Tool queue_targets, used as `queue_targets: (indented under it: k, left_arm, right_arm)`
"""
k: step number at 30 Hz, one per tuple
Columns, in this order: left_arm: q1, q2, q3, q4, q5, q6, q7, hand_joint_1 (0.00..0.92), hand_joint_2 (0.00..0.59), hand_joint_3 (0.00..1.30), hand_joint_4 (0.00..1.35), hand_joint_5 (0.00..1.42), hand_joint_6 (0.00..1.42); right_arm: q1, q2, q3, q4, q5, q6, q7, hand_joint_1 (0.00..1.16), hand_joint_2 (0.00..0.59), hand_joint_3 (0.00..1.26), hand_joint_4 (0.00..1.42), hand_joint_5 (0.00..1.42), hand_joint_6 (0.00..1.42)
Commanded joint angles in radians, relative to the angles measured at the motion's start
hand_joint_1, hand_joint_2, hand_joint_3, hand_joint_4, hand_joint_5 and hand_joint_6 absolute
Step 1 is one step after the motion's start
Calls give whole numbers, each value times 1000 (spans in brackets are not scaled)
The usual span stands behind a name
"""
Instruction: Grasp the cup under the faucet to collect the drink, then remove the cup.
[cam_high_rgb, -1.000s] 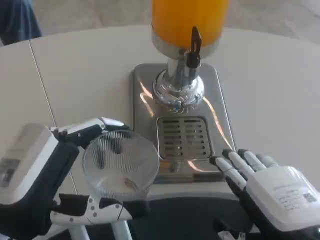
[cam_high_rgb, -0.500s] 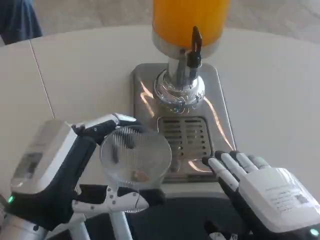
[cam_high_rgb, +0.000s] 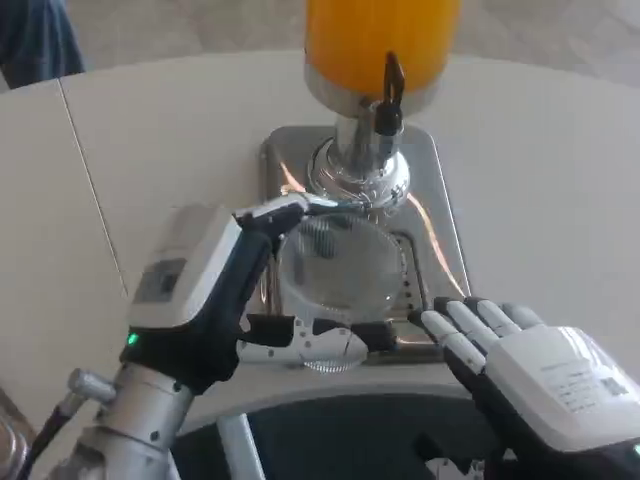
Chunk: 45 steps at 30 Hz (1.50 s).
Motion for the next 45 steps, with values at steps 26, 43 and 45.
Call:
queue_targets:
  k: [26, 43, 45]
  left_arm:
    - [-378, -78, -257, 552, 127, 39, 287, 566, 14, 947, 1166, 1363, 1424]
    - [-546, -159, -237, 830, 55, 164, 409, 572, 17, 947, 1166, 1363, 1424]
    - [-569, -161, -240, 867, 44, 166, 424, 572, 17, 947, 1166, 1363, 1424]
  right_arm:
    - [21, -51, -79, -69, 92, 4, 101, 483, 425, 63, 0, 0, 28]
    - [14, -76, -115, -109, 142, 12, 143, 489, 417, 64, 0, 0, 32]
    - [10, -77, -119, -111, 145, 13, 148, 490, 416, 64, 0, 0, 32]
